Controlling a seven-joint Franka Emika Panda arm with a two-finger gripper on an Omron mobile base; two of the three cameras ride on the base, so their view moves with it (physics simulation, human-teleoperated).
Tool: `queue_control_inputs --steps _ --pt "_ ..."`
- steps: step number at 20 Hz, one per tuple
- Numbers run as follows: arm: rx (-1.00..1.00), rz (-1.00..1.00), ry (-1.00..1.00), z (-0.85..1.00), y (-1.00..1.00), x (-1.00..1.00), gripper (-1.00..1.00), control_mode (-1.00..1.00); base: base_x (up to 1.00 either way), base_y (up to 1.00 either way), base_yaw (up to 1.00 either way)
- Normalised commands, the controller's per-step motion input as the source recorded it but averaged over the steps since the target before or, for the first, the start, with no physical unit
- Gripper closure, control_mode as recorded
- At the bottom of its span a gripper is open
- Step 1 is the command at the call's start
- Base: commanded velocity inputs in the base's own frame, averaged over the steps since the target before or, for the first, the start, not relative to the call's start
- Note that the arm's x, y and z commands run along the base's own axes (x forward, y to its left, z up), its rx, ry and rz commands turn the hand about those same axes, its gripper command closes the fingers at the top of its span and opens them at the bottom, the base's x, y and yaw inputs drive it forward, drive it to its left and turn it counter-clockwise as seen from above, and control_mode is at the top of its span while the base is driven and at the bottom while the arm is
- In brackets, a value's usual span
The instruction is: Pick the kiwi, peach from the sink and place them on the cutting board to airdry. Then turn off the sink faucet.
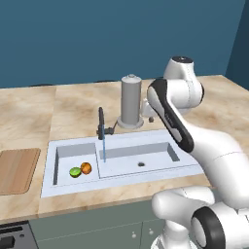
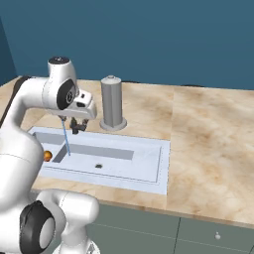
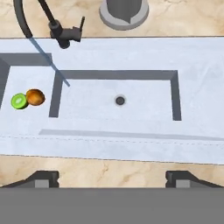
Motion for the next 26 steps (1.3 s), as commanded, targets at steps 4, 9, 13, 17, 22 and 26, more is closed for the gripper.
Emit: queue_control_inputs --steps 4,9,13,17,22,26 --pt "-0.01 0.10 0.02 -0.21 0.97 -0.19 -1.00 -1.00 0.00 0.00 0.00" --pt "-0.02 0.21 0.01 -0.20 0.99 -0.01 -1.00 -1.00 0.00 0.00 0.00" --pt "0.00 0.22 0.02 -0.18 0.85 0.03 -1.00 -1.00 0.00 0.00 0.00" --pt "0.00 0.19 0.04 -0.21 0.64 0.10 -1.00 -1.00 0.00 0.00 0.00" --pt "0.00 0.15 0.01 -0.26 0.58 0.04 -1.00 -1.00 0.00 0.00 0.00" --pt "-0.01 0.11 0.00 -0.25 0.52 0.00 -1.00 -1.00 0.00 0.00 0.00"
